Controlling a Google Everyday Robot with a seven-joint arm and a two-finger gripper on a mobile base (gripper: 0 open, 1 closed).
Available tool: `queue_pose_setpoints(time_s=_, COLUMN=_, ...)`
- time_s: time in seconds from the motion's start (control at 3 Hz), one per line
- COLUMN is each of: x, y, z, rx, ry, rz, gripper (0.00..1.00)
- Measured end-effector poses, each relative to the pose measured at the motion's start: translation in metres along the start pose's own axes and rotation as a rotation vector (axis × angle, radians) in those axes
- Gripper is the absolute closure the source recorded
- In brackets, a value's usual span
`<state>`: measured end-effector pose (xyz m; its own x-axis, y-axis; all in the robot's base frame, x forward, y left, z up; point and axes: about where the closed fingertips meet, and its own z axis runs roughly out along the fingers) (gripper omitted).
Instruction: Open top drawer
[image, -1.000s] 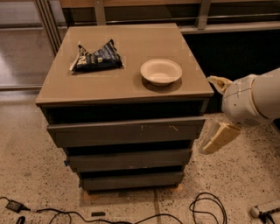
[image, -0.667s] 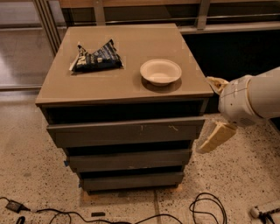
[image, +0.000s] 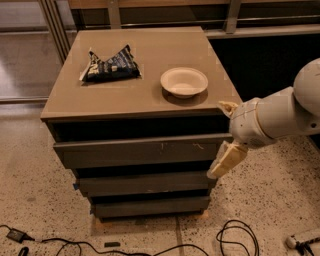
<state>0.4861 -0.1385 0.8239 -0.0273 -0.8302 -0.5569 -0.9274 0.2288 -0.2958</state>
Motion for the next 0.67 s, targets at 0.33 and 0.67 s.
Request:
queue_pose_setpoints(time_s=0.33, x=0.013, y=0.007, z=0.042, rx=-0.053, ry=-0.030, rz=0.036, gripper=0.00)
queue_pose_setpoints(time_s=0.67, x=0.033, y=0.000, z=0.122, rx=-0.079, ry=-0.097, rz=0.049, gripper=0.00)
